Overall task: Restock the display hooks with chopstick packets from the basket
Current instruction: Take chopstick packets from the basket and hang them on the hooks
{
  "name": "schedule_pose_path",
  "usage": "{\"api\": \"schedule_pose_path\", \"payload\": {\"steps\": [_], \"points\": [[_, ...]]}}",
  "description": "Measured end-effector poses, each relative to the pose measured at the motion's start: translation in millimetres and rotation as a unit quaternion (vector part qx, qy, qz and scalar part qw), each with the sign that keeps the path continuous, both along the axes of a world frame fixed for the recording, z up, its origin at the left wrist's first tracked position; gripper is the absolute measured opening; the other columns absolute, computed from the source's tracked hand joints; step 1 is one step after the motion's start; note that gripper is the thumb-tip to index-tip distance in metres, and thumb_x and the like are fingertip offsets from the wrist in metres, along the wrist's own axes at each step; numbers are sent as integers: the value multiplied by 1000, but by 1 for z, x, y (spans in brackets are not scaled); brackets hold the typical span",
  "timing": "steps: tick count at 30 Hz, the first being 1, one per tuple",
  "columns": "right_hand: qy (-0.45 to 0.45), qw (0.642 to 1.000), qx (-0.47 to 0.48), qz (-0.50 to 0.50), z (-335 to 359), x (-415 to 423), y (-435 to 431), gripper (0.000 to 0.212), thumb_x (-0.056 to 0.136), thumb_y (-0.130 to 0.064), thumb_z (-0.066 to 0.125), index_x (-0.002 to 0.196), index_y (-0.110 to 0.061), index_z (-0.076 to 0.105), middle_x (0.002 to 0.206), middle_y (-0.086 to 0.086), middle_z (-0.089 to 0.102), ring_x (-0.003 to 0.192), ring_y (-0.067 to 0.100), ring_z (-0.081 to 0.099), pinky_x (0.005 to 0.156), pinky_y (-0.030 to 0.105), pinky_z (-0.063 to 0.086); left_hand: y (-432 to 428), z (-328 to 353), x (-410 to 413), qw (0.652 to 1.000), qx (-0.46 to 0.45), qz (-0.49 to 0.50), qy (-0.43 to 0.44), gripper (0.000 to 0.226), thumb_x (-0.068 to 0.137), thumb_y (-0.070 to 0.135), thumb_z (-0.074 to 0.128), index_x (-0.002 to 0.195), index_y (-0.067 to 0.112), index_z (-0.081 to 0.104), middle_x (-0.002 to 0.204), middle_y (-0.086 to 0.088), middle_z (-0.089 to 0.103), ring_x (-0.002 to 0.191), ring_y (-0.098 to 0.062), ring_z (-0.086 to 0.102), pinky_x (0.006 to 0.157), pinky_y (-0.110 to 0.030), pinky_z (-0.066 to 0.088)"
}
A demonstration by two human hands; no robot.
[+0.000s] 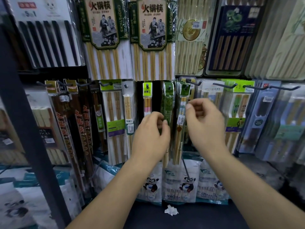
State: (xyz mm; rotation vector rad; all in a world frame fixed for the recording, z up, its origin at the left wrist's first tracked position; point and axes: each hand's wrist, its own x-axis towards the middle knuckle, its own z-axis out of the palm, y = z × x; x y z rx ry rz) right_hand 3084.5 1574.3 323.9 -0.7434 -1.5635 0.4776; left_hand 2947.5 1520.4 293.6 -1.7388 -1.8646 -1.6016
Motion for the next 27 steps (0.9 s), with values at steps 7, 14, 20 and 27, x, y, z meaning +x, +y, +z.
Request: {"api": "schedule_pose_path", "payload": {"steps": [7,14,20,27], "points": [[-38,966,-127,224,-33,-16,-13,58,106,-50,38,159,-39,21,150,-35,27,139,-19,25,116,19,25,14,0,-2,978,-65,-151,-129,57,106,39,43,159,27,26,163,7,33,148,-5,30,123,-37,29],[20,935,-228,272,-39,-39,2,87,77,-88,30,156,-52,17,164,-26,18,150,-3,18,127,43,17,37,6,4,928,-86,-203,-301,64,108,45,40,163,32,11,168,7,21,134,2,23,109,-25,24],[52,901,-296,313,-39,-55,19,90,71,-93,34,152,-56,27,165,-18,25,152,7,19,125,51,18,51,4,4,900,-111,-229,-355,62,106,54,36,161,40,10,166,8,27,126,1,28,95,-15,30],[46,901,-289,319,-46,-55,28,82,83,-83,29,156,-47,27,164,-16,28,151,5,23,125,47,20,54,-3,2,902,-109,-233,-346,66,104,61,35,161,40,11,154,17,34,118,16,39,95,-14,30]]}}
